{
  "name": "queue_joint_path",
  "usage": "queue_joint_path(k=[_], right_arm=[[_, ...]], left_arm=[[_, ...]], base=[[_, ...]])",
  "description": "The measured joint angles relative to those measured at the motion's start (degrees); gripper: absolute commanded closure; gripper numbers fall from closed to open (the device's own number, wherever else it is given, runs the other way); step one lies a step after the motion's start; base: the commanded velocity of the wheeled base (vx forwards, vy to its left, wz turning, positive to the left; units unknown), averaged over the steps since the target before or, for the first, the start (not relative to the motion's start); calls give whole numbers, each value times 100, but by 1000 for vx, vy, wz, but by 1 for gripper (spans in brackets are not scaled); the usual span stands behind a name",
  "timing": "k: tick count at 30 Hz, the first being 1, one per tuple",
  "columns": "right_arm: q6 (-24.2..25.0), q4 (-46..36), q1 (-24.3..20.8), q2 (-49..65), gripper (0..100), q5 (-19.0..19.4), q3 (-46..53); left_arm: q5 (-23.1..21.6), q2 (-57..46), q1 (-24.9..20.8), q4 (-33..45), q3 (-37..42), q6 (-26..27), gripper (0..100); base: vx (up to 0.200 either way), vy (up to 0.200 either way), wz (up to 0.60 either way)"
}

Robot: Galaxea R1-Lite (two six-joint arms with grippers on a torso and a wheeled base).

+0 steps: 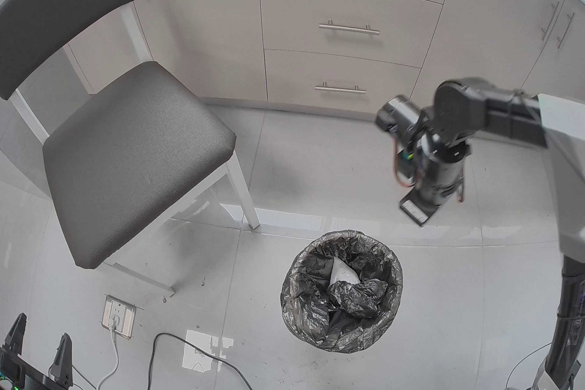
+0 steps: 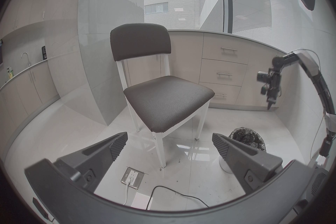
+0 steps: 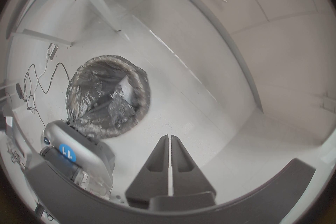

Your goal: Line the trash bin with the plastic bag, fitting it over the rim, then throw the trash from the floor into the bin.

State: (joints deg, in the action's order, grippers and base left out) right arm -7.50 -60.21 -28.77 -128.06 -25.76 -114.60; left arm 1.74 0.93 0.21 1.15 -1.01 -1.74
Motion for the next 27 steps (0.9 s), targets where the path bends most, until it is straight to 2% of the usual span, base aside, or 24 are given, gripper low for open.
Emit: queue_joint_path(k=[4, 7, 11, 15, 18, 22, 27], right_arm=[[48, -811, 681, 791, 100, 63, 0], [69, -1208, 1359, 1290, 100, 340, 0], [140, -1758, 2461, 1921, 100, 1186, 2], [364, -2327, 3621, 2619, 100, 2331, 2], [692, -2609, 4279, 3220, 100, 2849, 2], [1034, -2743, 4682, 4036, 100, 3156, 0], [1225, -2754, 4563, 5365, 100, 3682, 0]], left_arm=[[0, 0, 0, 0, 0, 0, 0], [0, 0, 0, -2, -2, 0, 0], [0, 0, -5, 0, -2, 0, 0], [0, 0, -5, -2, 0, 0, 0], [0, 0, -5, 0, 2, 0, 0], [0, 0, -2, -2, 2, 0, 0], [0, 0, -2, 0, 2, 0, 0]], base=[[0, 0, 0], [0, 0, 0], [0, 0, 0], [0, 0, 0], [0, 0, 0], [0, 0, 0], [0, 0, 0]])
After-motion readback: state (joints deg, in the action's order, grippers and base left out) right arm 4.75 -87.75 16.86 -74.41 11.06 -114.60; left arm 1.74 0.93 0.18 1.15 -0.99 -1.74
